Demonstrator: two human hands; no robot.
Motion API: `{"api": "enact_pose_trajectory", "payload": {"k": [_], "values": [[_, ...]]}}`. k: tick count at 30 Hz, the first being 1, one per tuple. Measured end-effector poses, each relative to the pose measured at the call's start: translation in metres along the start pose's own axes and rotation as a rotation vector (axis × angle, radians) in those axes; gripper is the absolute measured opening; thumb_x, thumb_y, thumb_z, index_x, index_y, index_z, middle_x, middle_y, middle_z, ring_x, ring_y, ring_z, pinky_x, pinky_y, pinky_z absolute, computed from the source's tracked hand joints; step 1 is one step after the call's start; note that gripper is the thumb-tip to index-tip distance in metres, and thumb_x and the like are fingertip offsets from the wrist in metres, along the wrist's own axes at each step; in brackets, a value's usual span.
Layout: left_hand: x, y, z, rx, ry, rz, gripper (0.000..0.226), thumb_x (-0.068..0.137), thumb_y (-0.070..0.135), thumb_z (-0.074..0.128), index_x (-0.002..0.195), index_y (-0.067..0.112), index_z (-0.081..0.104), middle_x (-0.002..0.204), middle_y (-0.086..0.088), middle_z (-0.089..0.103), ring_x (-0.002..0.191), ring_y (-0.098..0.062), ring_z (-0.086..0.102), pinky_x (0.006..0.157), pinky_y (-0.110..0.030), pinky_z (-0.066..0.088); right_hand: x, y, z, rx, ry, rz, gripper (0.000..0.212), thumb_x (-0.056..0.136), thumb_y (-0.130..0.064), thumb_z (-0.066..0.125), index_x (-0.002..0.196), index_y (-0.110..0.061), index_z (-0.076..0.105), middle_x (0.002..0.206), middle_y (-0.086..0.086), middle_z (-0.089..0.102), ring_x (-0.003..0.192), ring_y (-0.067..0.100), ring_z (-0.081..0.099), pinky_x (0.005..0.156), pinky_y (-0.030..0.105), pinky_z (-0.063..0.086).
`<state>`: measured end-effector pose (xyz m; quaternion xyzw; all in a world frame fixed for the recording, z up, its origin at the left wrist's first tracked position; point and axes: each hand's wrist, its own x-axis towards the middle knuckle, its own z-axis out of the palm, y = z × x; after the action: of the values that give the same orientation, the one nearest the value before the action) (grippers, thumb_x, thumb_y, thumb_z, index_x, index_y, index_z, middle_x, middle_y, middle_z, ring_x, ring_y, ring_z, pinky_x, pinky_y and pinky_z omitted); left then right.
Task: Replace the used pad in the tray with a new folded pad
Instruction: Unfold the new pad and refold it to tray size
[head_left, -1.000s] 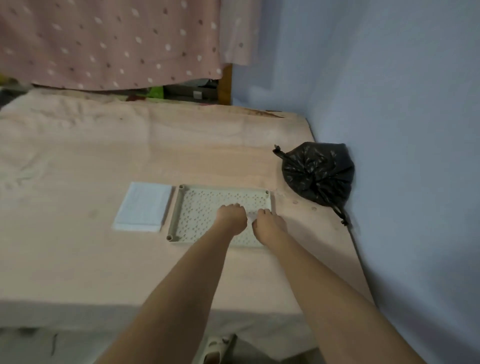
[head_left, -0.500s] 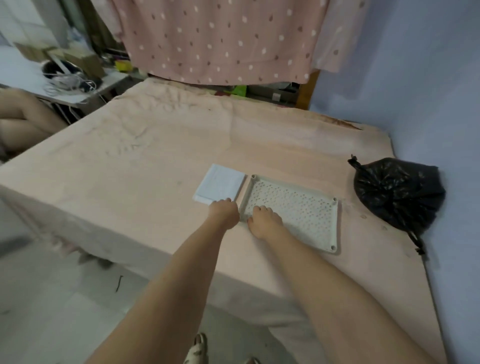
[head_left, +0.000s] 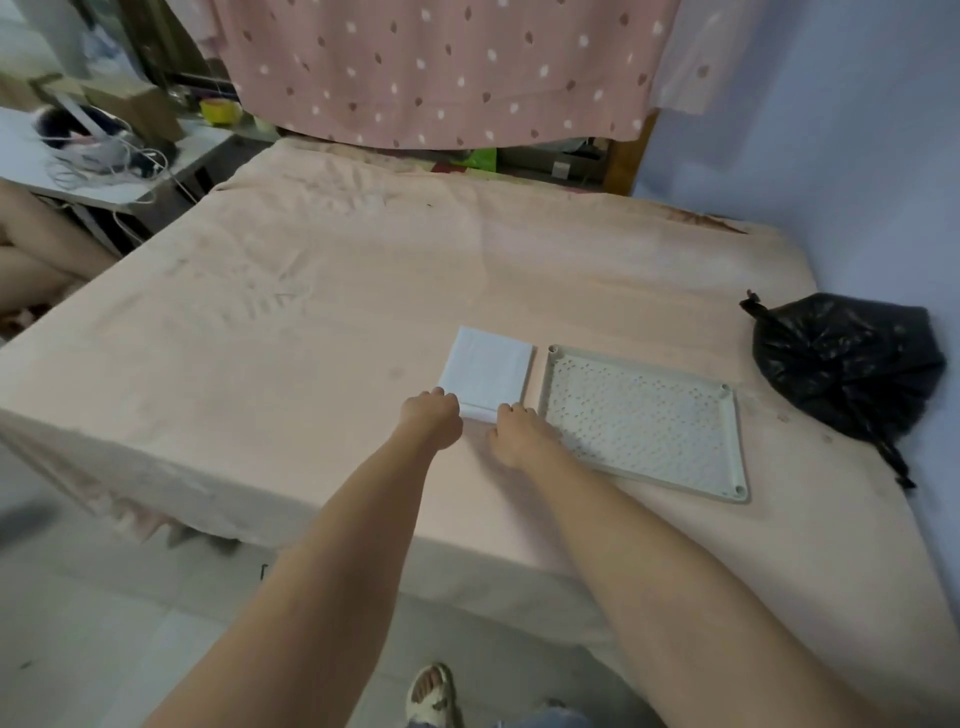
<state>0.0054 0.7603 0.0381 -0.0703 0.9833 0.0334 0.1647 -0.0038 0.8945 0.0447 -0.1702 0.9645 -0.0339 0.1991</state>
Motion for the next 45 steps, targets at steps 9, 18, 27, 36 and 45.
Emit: {"api": "enact_pose_trajectory", "payload": {"k": [9, 18, 27, 36, 45], "values": [[0.036, -0.016, 0.009, -0.018, -0.047, 0.038, 0.029, 0.093, 0.013, 0.036, 0.119, 0.005, 0.047, 0.122, -0.012, 0.048, 0.113, -0.028, 0.05, 0.084, -0.033, 0.038, 0.03, -0.009, 0.008, 0.072, 0.005, 0.114, 0.036, 0.098, -0.022, 0.037, 0.128, -0.004, 0.041, 0.133, 0.016, 0.044, 0.12, 0.031, 0.045, 0.093, 0.039, 0.04], [0.085, -0.012, 0.004, -0.102, -0.073, -0.058, 0.035, 0.093, 0.013, 0.036, 0.126, 0.005, 0.042, 0.125, -0.014, 0.046, 0.114, -0.031, 0.051, 0.085, -0.035, 0.04, 0.085, 0.007, -0.004, 0.193, 0.013, 0.222, 0.034, 0.093, -0.016, 0.047, 0.124, -0.001, 0.043, 0.131, 0.018, 0.043, 0.117, 0.033, 0.049, 0.086, 0.037, 0.043], [0.125, -0.007, 0.007, -0.342, -0.069, -0.243, 0.035, 0.09, 0.009, 0.042, 0.124, 0.0, 0.041, 0.131, -0.016, 0.041, 0.117, -0.035, 0.049, 0.09, -0.037, 0.04, 0.131, 0.021, -0.006, 0.321, -0.022, 0.333, 0.044, 0.093, -0.023, 0.053, 0.127, 0.002, 0.043, 0.132, 0.021, 0.044, 0.117, 0.034, 0.05, 0.091, 0.037, 0.047], [0.145, -0.025, 0.006, -0.751, -0.187, -0.417, 0.053, 0.085, 0.026, 0.058, 0.128, 0.004, 0.037, 0.127, -0.014, 0.049, 0.115, -0.032, 0.05, 0.083, -0.033, 0.042, 0.147, 0.02, -0.006, 0.577, -0.077, 0.524, 0.034, 0.09, -0.017, 0.049, 0.12, -0.001, 0.051, 0.123, 0.018, 0.055, 0.111, 0.032, 0.056, 0.077, 0.031, 0.046], [0.149, -0.058, 0.004, -1.023, -0.284, -0.397, 0.046, 0.074, 0.018, 0.068, 0.114, -0.002, 0.056, 0.096, -0.01, 0.056, 0.085, -0.028, 0.057, 0.07, -0.03, 0.042, 0.15, -0.002, -0.007, 0.66, -0.057, 0.68, 0.066, 0.081, -0.026, 0.051, 0.143, -0.017, 0.031, 0.134, 0.013, 0.046, 0.113, 0.028, 0.054, 0.088, 0.033, 0.051]]}}
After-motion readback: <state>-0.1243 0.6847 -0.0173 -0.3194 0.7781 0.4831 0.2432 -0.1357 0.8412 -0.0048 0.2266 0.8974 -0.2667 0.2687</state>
